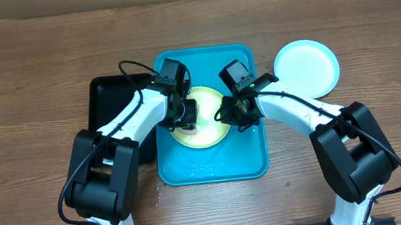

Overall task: Clean dirty plates on tray and stack at the side
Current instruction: 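Scrub the yellow plate with the sponge while the right gripper holds it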

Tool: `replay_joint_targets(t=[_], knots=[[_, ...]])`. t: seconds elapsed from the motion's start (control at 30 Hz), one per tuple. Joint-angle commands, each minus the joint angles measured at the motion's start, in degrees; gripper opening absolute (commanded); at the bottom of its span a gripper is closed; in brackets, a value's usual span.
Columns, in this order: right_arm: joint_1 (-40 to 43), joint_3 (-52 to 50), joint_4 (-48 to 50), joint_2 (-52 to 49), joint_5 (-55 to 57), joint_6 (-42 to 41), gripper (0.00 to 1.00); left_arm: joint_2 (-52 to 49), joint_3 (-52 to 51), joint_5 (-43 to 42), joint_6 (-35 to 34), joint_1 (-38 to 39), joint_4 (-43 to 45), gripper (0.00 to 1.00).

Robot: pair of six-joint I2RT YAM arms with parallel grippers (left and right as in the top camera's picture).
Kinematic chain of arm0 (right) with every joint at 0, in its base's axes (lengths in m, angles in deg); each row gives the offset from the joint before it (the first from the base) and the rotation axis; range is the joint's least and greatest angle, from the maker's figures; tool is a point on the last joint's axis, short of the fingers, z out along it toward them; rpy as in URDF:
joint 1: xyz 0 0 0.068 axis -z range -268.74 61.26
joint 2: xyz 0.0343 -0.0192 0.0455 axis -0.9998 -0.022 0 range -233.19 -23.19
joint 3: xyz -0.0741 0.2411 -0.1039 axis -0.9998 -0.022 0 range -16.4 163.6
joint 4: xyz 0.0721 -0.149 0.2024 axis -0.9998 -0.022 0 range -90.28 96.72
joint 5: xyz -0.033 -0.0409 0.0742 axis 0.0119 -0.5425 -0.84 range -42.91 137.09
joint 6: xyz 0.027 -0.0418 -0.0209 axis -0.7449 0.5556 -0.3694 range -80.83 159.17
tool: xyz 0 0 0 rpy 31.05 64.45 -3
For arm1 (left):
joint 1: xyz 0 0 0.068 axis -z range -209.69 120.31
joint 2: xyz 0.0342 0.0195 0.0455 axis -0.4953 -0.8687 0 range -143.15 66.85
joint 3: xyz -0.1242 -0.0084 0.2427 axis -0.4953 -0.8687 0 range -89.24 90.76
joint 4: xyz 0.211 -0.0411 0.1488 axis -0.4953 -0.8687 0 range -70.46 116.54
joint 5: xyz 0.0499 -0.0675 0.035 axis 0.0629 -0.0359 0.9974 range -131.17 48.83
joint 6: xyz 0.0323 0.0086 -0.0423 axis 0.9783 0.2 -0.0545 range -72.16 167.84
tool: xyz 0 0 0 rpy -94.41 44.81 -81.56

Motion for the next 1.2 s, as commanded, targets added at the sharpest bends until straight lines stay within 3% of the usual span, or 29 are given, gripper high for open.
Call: replay_joint_targets(t=[0.0,0.17,0.33,0.47,0.67,0.77,1.03,1.17], knots=[[-0.4,-0.4,0.7,-0.2,0.0,0.1,0.04,-3.4,-0.5,-15.4,2.2,0.9,1.2,0.04],[-0.4,-0.4,0.8,-0.2,-0.2,0.1,0.04,-3.1,3.2,-25.6,2.1,-0.9,0.9,0.04],[-0.4,-0.4,0.6,-0.2,-0.2,0.1,0.04,-1.3,9.9,-25.2,2.0,-2.6,-3.9,0.04],[-0.4,-0.4,0.7,-0.2,-0.2,0.1,0.04,-0.4,12.4,-16.3,1.9,-2.3,-7.7,0.04],[-0.4,-0.4,0.7,-0.2,-0.2,0.1,0.04,-0.5,12.2,4.1,0.3,-2.0,-11.4,0.04],[-0.4,-0.4,0.7,-0.2,-0.2,0.1,0.04,-0.6,11.7,8.6,-0.7,-2.0,-11.4,0.04],[-0.4,-0.4,0.8,-0.2,-0.2,0.1,0.04,-3.8,10.3,7.7,-0.9,-1.6,-11.0,0.04],[-0.4,-0.4,0.8,-0.2,-0.2,0.1,0.04,-9.9,10.2,-2.9,2.9,-1.4,-11.0,0.04]])
